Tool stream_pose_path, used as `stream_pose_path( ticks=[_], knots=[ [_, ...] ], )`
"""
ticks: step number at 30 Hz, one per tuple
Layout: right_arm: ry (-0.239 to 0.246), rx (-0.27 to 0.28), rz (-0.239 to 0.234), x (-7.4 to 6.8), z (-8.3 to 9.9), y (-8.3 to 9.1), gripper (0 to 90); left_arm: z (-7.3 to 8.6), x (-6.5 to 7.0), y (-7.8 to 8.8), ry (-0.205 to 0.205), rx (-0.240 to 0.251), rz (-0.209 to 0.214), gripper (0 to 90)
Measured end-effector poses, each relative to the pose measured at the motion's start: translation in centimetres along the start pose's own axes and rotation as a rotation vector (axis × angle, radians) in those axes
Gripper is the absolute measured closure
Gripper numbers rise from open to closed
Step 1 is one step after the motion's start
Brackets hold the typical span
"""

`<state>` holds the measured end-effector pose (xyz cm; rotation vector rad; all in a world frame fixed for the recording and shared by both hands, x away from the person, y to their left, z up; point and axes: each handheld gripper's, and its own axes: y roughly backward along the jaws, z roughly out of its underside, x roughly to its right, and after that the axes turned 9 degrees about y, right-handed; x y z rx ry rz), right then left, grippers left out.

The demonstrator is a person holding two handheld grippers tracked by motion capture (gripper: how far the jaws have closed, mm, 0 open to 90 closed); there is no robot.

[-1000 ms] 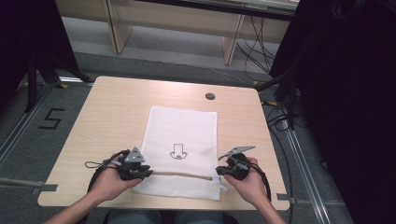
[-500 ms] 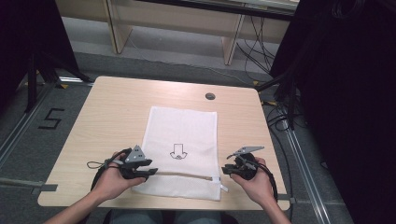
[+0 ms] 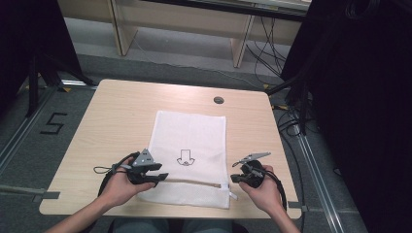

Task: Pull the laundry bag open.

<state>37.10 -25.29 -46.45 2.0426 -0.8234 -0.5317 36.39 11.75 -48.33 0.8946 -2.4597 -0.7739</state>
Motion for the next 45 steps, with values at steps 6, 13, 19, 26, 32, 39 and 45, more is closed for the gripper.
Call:
stream_pose_path(
  ticks=[6, 13, 19, 26, 32, 39, 45],
  knots=[
    [-0.067, -0.038, -0.051, -0.6, -0.1, 0.1, 90.0, -0.1, 0.6, -0.7, -0.006, -0.01, 0.027, 58.1],
    [-0.055, -0.067, -0.059, -1.0, -0.7, -0.9, 90.0, -1.5, 2.3, -2.0, -0.042, -0.03, 0.065, 61.1],
    [-0.066, -0.087, -0.065, -0.9, -0.7, -1.2, 90.0, -2.8, 3.8, -3.8, -0.049, -0.052, 0.114, 65.0],
    [-0.079, -0.099, -0.072, -0.9, -0.8, -1.9, 90.0, -4.0, 5.0, -5.8, -0.046, -0.081, 0.16, 70.6],
    [-0.107, -0.132, -0.088, -1.4, -0.9, -2.1, 89.8, -5.1, 6.4, -7.4, -0.066, -0.09, 0.19, 72.3],
    [-0.074, -0.13, -0.076, -1.3, -0.8, -2.5, 89.6, -5.7, 7.7, -9.2, -0.089, -0.116, 0.225, 74.5],
    [-0.082, -0.136, -0.074, -1.2, -0.8, -2.6, 89.6, -6.0, 8.5, -10.3, -0.123, -0.144, 0.228, 74.4]
  ],
)
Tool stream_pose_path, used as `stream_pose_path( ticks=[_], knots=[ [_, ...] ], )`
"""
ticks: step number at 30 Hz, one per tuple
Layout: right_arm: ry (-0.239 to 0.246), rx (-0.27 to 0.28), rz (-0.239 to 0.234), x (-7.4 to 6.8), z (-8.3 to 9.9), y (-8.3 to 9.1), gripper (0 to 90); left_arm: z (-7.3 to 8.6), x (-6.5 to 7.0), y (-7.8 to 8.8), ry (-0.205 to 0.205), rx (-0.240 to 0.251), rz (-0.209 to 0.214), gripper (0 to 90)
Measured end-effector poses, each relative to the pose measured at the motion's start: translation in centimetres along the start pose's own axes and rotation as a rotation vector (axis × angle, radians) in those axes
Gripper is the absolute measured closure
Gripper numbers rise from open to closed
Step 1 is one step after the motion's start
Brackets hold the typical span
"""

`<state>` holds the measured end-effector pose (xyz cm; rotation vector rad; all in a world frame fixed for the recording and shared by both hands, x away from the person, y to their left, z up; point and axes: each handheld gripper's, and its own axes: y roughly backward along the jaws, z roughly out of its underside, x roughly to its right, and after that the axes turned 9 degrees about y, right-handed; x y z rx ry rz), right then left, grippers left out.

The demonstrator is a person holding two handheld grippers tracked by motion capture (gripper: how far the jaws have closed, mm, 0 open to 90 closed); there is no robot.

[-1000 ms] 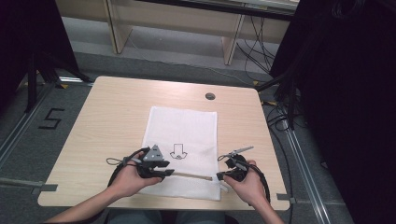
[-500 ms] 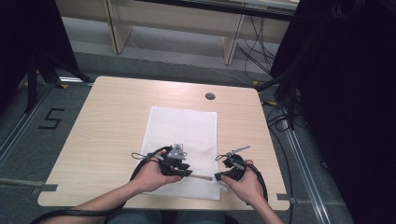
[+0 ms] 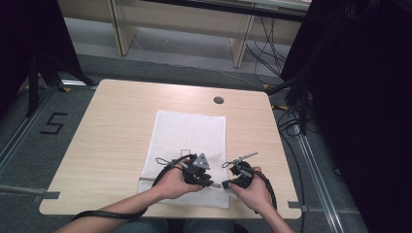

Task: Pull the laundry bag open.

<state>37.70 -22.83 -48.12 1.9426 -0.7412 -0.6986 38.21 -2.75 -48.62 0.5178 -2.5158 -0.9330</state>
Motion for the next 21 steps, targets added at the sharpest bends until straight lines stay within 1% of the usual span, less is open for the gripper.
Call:
stream_pose_path(
  ticks=[1, 2, 3, 4, 5, 6, 7, 8, 9, 11, 12, 13, 15, 16, 17, 18, 19, 21],
  knots=[
    [0.0, 0.0, 0.001, 0.0, 0.0, 0.0, 89.6, 0.0, 0.1, -0.2, -0.001, 0.0, -0.001, 74.3],
    [0.004, 0.003, -0.003, 0.0, 0.0, -0.1, 89.7, -0.1, 0.0, -0.4, -0.011, -0.009, -0.002, 74.3],
    [0.014, 0.016, -0.003, 0.0, 0.0, -0.1, 89.7, -0.1, 0.1, -0.7, -0.015, -0.009, 0.003, 74.3],
    [0.006, 0.008, 0.001, 0.0, 0.0, -0.1, 89.8, -0.1, 0.2, -0.9, -0.012, -0.011, 0.007, 74.2],
    [0.014, 0.016, -0.003, 0.1, 0.1, -0.2, 89.9, -0.1, 0.2, -1.1, -0.027, -0.016, 0.011, 74.2],
    [-0.006, 0.007, -0.011, 0.1, 0.1, -0.2, 90.0, 0.0, 0.2, -1.3, -0.025, -0.012, 0.015, 74.3],
    [-0.006, 0.007, -0.011, 0.1, 0.1, -0.2, 90.0, 0.0, 0.3, -1.5, -0.03, -0.017, 0.015, 74.3],
    [-0.012, 0.01, -0.01, 0.1, 0.1, -0.3, 90.0, 0.1, 0.3, -1.6, -0.02, -0.018, 0.014, 74.3],
    [-0.017, 0.014, -0.011, 0.2, 0.2, -0.3, 90.0, 0.1, 0.3, -1.7, -0.022, -0.015, 0.017, 74.2],
    [-0.005, 0.018, -0.02, 0.3, 0.2, -0.3, 90.0, 0.0, 0.2, -1.8, -0.028, -0.025, 0.014, 74.2],
    [-0.009, 0.018, -0.021, 0.3, 0.2, -0.3, 90.0, 0.0, 0.3, -2.0, -0.024, -0.015, 0.017, 74.2],
    [-0.026, 0.007, -0.02, 0.2, 0.2, -0.3, 90.0, 0.0, 0.3, -2.1, -0.023, -0.022, 0.015, 74.2],
    [-0.03, 0.01, -0.018, 0.3, 0.2, -0.4, 90.0, 0.0, 0.4, -2.3, -0.034, -0.022, 0.017, 74.1],
    [-0.031, 0.01, -0.025, 0.3, 0.2, -0.3, 90.0, 0.0, 0.4, -2.4, -0.035, -0.022, 0.015, 74.1],
    [-0.032, 0.011, -0.026, 0.4, 0.2, -0.4, 90.0, 0.0, 0.5, -2.5, -0.032, -0.025, 0.017, 74.1],
    [-0.036, 0.027, -0.02, 0.3, 0.2, -0.4, 90.0, 0.0, 0.5, -2.6, -0.036, -0.026, 0.02, 74.1],
    [-0.033, 0.013, -0.025, 0.4, 0.2, -0.3, 90.0, 0.0, 0.6, -2.7, -0.024, -0.024, 0.022, 74.2],
    [-0.036, 0.015, -0.026, 0.4, 0.2, -0.4, 90.0, 0.1, 0.6, -2.9, -0.041, -0.025, 0.02, 74.0]
  ],
)
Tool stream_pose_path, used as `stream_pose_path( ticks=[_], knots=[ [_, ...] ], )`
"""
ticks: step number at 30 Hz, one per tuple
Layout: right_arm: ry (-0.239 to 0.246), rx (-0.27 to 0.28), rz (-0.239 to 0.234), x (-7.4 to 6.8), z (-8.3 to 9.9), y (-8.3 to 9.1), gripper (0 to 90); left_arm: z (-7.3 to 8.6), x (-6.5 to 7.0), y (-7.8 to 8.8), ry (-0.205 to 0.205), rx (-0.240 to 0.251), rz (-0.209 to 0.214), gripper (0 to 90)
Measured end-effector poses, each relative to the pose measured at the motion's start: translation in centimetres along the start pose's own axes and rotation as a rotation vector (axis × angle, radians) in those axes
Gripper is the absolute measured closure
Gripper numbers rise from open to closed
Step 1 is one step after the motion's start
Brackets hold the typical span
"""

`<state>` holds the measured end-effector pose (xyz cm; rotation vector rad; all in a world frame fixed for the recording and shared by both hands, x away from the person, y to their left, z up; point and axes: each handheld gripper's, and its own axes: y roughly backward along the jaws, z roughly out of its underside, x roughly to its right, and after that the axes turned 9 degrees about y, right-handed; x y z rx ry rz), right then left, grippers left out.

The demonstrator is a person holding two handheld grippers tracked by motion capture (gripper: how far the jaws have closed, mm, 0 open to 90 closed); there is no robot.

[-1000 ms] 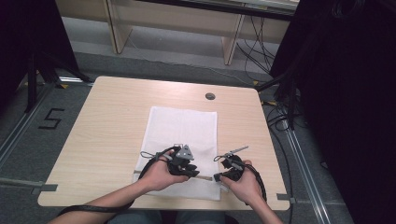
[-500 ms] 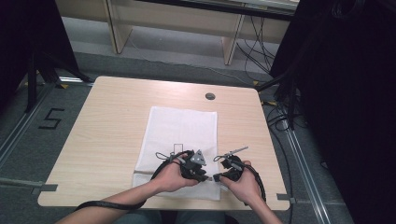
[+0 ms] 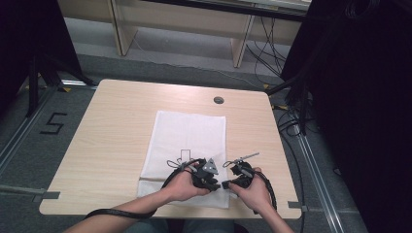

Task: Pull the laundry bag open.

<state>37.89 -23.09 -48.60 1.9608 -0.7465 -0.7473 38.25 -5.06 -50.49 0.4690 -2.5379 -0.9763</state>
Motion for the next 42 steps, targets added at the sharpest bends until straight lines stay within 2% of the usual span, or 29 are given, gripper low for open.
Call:
stream_pose_path(
  ticks=[8, 9, 10, 13, 15, 16, 19, 20, 21, 22, 26, 32, 38, 40, 42],
  knots=[
    [0.003, 0.009, 0.001, 0.09, 0.02, -0.05, 90.0, -0.06, -0.07, -0.09, -0.013, 0.0, -0.001, 75.0],
    [-0.008, 0.002, 0.005, 0.04, 0.01, 0.0, 90.0, -0.08, -0.07, -0.09, -0.01, 0.004, -0.001, 74.9],
    [0.003, 0.012, -0.004, 0.12, 0.02, -0.06, 90.0, -0.04, -0.04, -0.13, 0.004, 0.007, 0.0, 74.9],
    [-0.002, 0.011, -0.009, 0.22, 0.08, -0.05, 90.0, 0.0, -0.22, -0.1, -0.01, 0.007, 0.001, 74.9],
    [-0.004, 0.012, -0.015, 0.27, 0.12, -0.03, 90.0, 0.05, -0.19, -0.16, 0.012, 0.016, 0.01, 74.7],
    [-0.003, 0.013, -0.015, 0.28, 0.13, -0.03, 90.0, 0.03, -0.26, -0.14, 0.002, 0.017, 0.012, 74.7],
    [-0.014, 0.012, -0.007, 0.17, 0.19, 0.0, 90.0, 0.02, -0.3, -0.18, 0.008, 0.025, 0.016, 74.2],
    [0.002, 0.019, -0.016, 0.3, 0.21, -0.05, 90.0, 0.05, -0.31, -0.21, 0.011, 0.028, 0.016, 74.1],
    [-0.017, 0.018, -0.017, 0.15, 0.22, 0.03, 90.0, 0.05, -0.36, -0.19, 0.008, 0.025, 0.014, 73.6],
    [-0.017, 0.018, -0.017, 0.15, 0.22, 0.03, 90.0, 0.04, -0.35, -0.17, 0.014, 0.028, 0.02, 73.6],
    [0.0, 0.024, -0.012, 0.28, 0.3, -0.03, 90.0, 0.08, -0.29, -0.22, 0.017, 0.034, 0.016, 72.6],
    [-0.012, 0.035, -0.008, 0.22, 0.38, -0.06, 90.0, -0.03, -0.29, -0.25, 0.015, 0.029, 0.023, 71.8],
    [0.006, 0.024, 0.006, 0.0, 0.24, -0.07, 90.0, -0.34, -0.62, -0.02, 0.002, 0.03, -0.001, 70.6],
    [0.004, 0.022, 0.006, 0.0, 0.23, -0.06, 90.0, -0.32, -0.81, -0.07, 0.006, 0.008, 0.007, 72.5],
    [0.001, 0.014, 0.008, -0.06, 0.17, -0.04, 90.0, -0.29, -0.79, -0.08, 0.006, 0.009, 0.005, 72.7]
  ],
)
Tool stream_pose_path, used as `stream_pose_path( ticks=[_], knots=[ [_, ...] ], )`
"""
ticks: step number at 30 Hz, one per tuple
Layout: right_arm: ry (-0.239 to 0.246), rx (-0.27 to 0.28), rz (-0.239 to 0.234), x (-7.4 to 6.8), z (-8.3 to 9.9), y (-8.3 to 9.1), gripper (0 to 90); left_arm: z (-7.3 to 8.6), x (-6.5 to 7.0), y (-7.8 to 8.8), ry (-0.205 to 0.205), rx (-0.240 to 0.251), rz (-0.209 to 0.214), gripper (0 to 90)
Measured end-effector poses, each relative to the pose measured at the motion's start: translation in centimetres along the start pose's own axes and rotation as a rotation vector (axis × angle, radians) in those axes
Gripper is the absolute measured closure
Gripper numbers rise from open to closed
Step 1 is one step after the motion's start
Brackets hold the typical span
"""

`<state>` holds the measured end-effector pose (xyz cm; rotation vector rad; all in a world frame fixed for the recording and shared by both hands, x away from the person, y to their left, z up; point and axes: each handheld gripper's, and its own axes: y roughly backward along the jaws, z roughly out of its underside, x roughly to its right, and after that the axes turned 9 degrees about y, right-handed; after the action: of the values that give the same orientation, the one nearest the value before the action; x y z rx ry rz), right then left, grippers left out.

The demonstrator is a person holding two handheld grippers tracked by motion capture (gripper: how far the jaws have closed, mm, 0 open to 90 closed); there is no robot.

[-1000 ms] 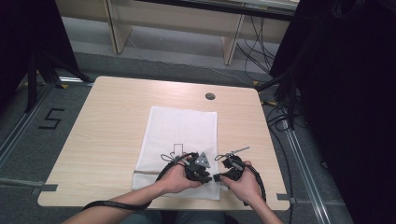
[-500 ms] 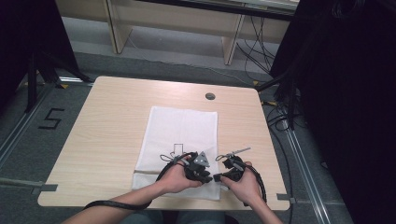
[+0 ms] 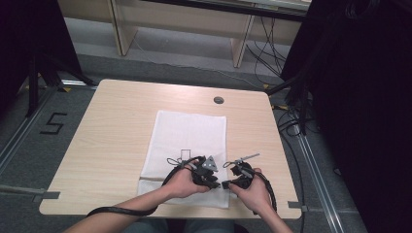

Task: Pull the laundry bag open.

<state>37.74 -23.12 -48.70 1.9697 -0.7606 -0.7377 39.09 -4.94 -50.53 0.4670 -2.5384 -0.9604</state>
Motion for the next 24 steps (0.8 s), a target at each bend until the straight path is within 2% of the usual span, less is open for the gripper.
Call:
stream_pose_path(
  ticks=[1, 2, 3, 7, 13, 18, 19, 20, 21, 22, 23, 24],
  knots=[
    [-0.01, -0.004, 0.004, -0.1, 0.0, 0.0, 90.0, 0.0, 0.1, 0.0, -0.008, -0.001, -0.001, 72.5],
    [-0.044, -0.015, -0.014, -0.4, -0.1, 0.1, 90.0, 0.0, 0.2, 0.0, -0.006, -0.003, -0.003, 71.9],
    [-0.01, -0.007, 0.009, -0.1, -0.1, 0.0, 90.0, 0.0, 0.2, 0.0, -0.008, -0.005, -0.003, 71.3],
    [-0.005, 0.006, -0.004, 0.0, 0.0, 0.0, 90.0, 0.0, 0.2, -0.3, -0.014, -0.01, 0.008, 70.8],
    [0.002, 0.008, -0.002, 0.0, 0.0, 0.0, 90.0, -0.1, 0.4, -0.4, -0.044, -0.026, -0.022, 75.4],
    [-0.009, 0.006, -0.008, 0.0, 0.0, -0.1, 90.0, -0.1, 1.0, -0.4, -0.096, -0.025, -0.057, 77.0],
    [-0.004, 0.005, -0.009, 0.0, 0.0, 0.0, 90.0, -0.1, 0.9, -0.3, -0.125, -0.048, -0.063, 77.2],
    [-0.013, 0.008, 0.0, -0.1, 0.0, -0.1, 90.0, -0.1, 0.9, -0.3, -0.137, -0.047, -0.07, 77.3],
    [-0.012, 0.009, 0.0, 0.0, 0.0, -0.1, 90.0, -0.1, 1.0, -0.3, -0.128, -0.031, -0.072, 77.5],
    [-0.012, 0.009, -0.001, 0.0, 0.0, -0.1, 90.0, 0.0, 1.3, -0.5, -0.101, -0.013, -0.071, 77.7],
    [-0.012, 0.009, -0.001, 0.0, 0.0, -0.1, 90.0, -0.1, 1.1, -0.2, -0.144, -0.05, -0.076, 77.8],
    [-0.012, 0.009, -0.001, 0.0, 0.0, -0.1, 90.0, -0.1, 1.1, -0.2, -0.145, -0.042, -0.077, 78.0]
  ],
)
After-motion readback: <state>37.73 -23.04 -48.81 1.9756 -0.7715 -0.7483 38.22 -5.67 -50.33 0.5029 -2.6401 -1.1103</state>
